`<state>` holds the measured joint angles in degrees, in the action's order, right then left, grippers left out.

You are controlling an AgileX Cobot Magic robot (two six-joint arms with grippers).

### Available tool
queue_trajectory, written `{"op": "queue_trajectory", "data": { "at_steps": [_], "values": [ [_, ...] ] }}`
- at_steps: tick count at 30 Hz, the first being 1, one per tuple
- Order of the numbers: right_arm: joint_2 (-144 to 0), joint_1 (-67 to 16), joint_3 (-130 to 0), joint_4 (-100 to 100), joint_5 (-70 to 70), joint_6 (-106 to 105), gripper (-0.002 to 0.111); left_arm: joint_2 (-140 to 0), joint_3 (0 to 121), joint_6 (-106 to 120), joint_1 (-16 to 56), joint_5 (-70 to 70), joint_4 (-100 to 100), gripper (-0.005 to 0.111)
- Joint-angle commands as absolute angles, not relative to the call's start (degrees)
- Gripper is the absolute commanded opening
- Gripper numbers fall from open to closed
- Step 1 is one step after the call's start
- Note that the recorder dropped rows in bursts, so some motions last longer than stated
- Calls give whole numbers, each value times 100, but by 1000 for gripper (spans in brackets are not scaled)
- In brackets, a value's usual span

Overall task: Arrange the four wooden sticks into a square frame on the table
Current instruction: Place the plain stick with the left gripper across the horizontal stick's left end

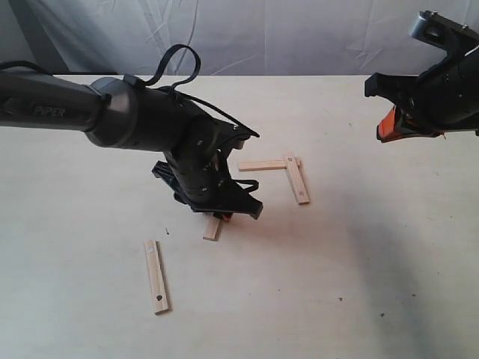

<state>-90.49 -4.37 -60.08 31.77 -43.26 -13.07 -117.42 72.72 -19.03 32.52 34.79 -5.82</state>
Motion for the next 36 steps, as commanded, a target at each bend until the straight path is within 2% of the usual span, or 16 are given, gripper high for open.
{"op": "queue_trajectory", "data": {
  "at_steps": [1,6,11,17,23,31,36],
  "values": [
    [-8995,-402,-5977,3212,-4221,-1350,-1,-11792,7296,-1889,3240,3521,-524,43],
    [-8995,-402,-5977,3165,-4123,-1350,-1,-11876,7296,-1889,3240,3660,-455,18],
    [-8995,-402,-5977,3260,-4173,-1350,-1,-11851,7316,-1947,3240,3682,-364,0],
    [-8995,-402,-5977,3270,-4034,-1350,-1,-11571,7539,-1947,3220,3783,0,0],
    [-8995,-402,-5977,3303,-4018,-1350,-1,-11404,7676,-2085,3220,2919,675,0],
    [-8995,-402,-5977,3379,-4031,-1350,-1,-11689,7676,-3146,3192,1969,664,0],
    [-8995,-402,-5977,3422,-4031,-1350,-1,-12001,7676,-3599,3181,1938,677,0]
  ]
}}
